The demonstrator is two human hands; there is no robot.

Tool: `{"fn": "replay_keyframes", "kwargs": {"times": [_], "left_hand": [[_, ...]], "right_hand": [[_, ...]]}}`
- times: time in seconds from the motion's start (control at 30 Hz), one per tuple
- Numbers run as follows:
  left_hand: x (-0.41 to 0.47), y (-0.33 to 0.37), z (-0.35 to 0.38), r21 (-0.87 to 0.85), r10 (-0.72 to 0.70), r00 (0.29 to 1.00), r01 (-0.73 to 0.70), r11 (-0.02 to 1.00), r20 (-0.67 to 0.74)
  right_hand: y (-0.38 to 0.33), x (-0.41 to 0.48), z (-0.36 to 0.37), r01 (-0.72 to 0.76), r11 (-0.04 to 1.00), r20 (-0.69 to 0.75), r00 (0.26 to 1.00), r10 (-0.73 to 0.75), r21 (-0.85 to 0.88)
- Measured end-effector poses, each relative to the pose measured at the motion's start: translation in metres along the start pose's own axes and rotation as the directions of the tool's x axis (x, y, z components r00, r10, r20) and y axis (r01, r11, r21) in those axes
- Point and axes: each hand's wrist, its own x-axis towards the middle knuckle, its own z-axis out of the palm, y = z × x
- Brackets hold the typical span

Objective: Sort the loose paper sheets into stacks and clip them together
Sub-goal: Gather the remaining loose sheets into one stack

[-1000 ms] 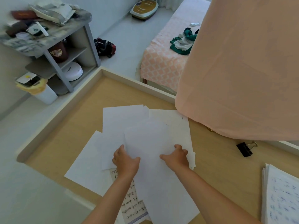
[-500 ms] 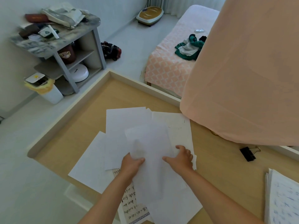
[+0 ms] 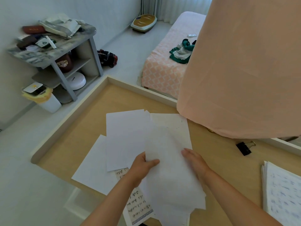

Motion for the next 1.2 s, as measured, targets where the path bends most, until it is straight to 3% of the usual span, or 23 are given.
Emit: {"fn": "replay_keyframes", "kwargs": {"times": [0.07,0.13,0.2,0.23,0.33,0.4,0.47,0.53,0.7,0.83,0.93,1.0,1.13,1.2], "left_hand": [[0.001,-0.008,0.009,0.033,-0.019,1.0,0.018,0.999,0.007],[0.004,-0.017,0.006,0.205,-0.033,0.999,0.026,0.978,0.027],[0.012,-0.024,-0.006,0.431,0.017,0.999,-0.002,0.902,-0.03],[0.016,-0.024,-0.015,0.562,0.086,0.991,-0.015,0.827,-0.101],[0.028,-0.018,-0.047,0.883,0.337,0.908,0.068,0.464,-0.247],[0.035,-0.013,-0.064,0.931,0.257,0.93,0.174,0.321,-0.263],[0.039,-0.011,-0.069,0.949,0.138,0.961,0.202,0.242,-0.24],[0.04,-0.017,-0.067,0.965,0.128,0.967,0.198,0.173,-0.221],[0.039,-0.03,-0.064,0.978,0.238,0.952,0.165,0.131,-0.192],[0.038,-0.033,-0.065,0.978,0.336,0.927,0.108,0.18,-0.164],[0.039,-0.029,-0.064,0.956,0.315,0.931,0.097,0.276,-0.185],[0.042,-0.026,-0.065,0.938,0.284,0.938,0.097,0.332,-0.197],[0.048,-0.011,-0.081,0.947,0.368,0.895,0.148,0.285,-0.251],[0.053,-0.003,-0.095,0.941,0.333,0.891,0.234,0.245,-0.308]], "right_hand": [[0.007,-0.004,-0.006,0.017,0.998,-0.005,1.0,-0.017,-0.068],[0.014,-0.007,-0.017,-0.021,0.992,-0.046,0.999,0.015,-0.125],[0.024,-0.005,-0.036,-0.031,0.973,-0.195,0.981,-0.015,-0.229],[0.027,-0.005,-0.045,-0.038,0.958,-0.267,0.963,-0.041,-0.283],[0.03,-0.008,-0.059,-0.055,0.948,-0.356,0.932,-0.065,-0.315],[0.027,-0.01,-0.058,-0.035,0.947,-0.359,0.929,-0.086,-0.318],[0.026,-0.009,-0.048,-0.04,0.909,-0.344,0.932,-0.115,-0.414],[0.029,-0.007,-0.03,-0.015,0.884,-0.285,0.949,-0.134,-0.467],[0.046,0.0,0.016,-0.092,0.75,-0.263,0.958,-0.112,-0.655],[0.04,0.004,0.037,-0.16,0.769,-0.323,0.944,-0.064,-0.619],[0.033,0.009,0.039,-0.169,0.776,-0.236,0.971,0.026,-0.608],[0.027,0.011,0.036,-0.128,0.798,-0.202,0.979,0.008,-0.589],[0.007,0.02,0.016,-0.073,0.872,-0.313,0.945,-0.095,-0.485],[-0.003,0.026,0.007,-0.028,0.901,-0.334,0.933,-0.132,-0.434]]}}
